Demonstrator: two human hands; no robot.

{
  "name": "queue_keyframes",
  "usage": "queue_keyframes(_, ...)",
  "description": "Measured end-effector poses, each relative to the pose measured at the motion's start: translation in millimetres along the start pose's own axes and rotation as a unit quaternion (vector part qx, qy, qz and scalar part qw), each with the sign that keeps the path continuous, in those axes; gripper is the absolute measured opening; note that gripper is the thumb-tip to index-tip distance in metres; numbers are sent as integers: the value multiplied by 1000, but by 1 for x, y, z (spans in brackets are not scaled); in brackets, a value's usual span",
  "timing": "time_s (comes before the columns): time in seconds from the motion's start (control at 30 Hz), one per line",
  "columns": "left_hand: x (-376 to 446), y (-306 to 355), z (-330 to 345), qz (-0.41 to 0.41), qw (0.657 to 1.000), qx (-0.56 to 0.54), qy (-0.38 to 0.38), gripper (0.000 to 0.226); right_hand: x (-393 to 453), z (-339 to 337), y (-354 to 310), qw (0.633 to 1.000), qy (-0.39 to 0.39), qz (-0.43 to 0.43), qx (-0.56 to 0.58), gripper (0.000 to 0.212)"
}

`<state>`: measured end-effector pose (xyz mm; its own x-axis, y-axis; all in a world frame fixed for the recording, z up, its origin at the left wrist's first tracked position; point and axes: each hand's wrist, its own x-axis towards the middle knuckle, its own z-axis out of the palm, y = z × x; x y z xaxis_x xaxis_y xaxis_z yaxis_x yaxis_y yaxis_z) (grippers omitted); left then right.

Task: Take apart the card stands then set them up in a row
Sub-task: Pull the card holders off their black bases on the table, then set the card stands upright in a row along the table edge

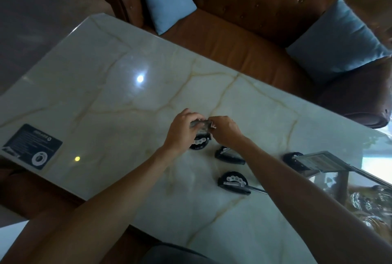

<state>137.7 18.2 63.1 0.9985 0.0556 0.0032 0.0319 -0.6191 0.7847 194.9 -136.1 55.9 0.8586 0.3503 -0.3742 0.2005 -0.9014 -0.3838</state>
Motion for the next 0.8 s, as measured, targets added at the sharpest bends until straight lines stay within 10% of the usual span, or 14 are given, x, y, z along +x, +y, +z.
queue_keyframes(0.43,16,30,5,-39,993,73,-81,19,-48,-73,83,990,99,53,84,21)
queue_keyframes(0.8,9,166,91,109,968,5,-224,30,-159,-109,223,942,248,212,78,27)
